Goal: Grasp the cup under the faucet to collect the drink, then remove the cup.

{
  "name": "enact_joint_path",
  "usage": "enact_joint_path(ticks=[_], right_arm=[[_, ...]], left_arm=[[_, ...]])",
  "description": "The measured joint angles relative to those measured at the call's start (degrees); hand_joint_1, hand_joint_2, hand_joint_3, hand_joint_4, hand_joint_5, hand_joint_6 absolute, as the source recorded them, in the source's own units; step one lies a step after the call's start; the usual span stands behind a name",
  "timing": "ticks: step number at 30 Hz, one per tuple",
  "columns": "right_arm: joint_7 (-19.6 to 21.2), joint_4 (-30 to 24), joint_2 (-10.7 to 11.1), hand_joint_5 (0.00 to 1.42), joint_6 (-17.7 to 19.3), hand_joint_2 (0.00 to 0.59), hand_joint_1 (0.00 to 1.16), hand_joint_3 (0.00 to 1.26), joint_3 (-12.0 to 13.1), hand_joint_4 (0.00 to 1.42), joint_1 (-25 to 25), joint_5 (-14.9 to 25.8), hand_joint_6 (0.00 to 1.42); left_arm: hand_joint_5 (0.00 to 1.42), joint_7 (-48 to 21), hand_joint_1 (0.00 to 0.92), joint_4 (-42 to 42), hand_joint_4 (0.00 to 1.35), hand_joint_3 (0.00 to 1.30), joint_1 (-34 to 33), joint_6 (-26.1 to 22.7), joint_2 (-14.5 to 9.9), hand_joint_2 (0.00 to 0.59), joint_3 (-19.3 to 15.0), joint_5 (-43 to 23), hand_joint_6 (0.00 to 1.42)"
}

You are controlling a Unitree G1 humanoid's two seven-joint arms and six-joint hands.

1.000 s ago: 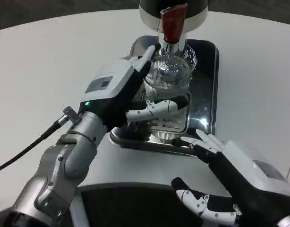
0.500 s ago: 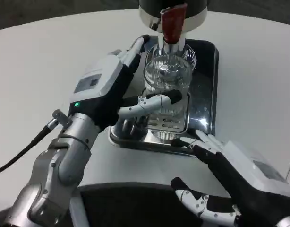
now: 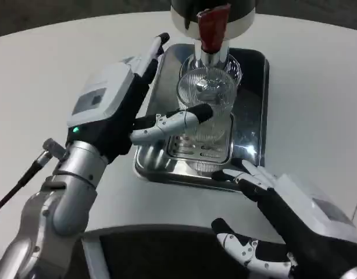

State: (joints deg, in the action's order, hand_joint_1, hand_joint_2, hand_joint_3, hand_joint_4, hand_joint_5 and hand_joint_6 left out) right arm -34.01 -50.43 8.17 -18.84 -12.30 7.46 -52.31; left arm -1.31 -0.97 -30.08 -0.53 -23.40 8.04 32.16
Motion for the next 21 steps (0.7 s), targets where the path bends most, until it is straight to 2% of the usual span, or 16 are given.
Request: enact_joint_path(ticks=[5,12,15,18,21], right_arm=[[0.1,0.0,0.0,0.0,0.0,0.453,0.58,0.18,0.0,0.02,0.0,0.0,0.0],[0.1,0.0,-0.1,0.0,0.0,0.453,0.58,0.18,-0.1,0.02,0.0,0.0,0.0],[0.1,0.0,-0.1,0.0,0.0,0.453,0.58,0.18,-0.2,0.02,0.0,0.0,0.0],[0.1,0.0,-0.1,0.0,-0.1,0.453,0.58,0.18,-0.2,0.02,-0.1,0.0,0.0],[0.1,0.0,-0.1,0.0,-0.2,0.453,0.58,0.18,-0.3,0.02,-0.1,0.0,0.0]], left_arm=[[0.14,-3.0,0.031,-4.1,0.05,0.09,0.5,0.0,-0.1,0.019,-3.4,-5.7,0.12],[0.18,-12.9,0.037,-7.5,0.12,0.16,0.1,-0.7,-0.8,0.008,-9.6,-21.7,0.15],[0.17,-17.5,0.043,-7.6,0.1,0.09,-0.2,-1.8,-1.2,0.007,-11.3,-28.2,0.13],[0.12,-23.2,0.039,-7.6,0.01,0.01,-1.5,-3.6,-2.2,0.006,-13.1,-36.2,0.09],[0.07,-26.3,0.054,-7.6,0.0,0.0,-3.6,-4.1,-3.3,0.008,-14.3,-40.4,0.02]])
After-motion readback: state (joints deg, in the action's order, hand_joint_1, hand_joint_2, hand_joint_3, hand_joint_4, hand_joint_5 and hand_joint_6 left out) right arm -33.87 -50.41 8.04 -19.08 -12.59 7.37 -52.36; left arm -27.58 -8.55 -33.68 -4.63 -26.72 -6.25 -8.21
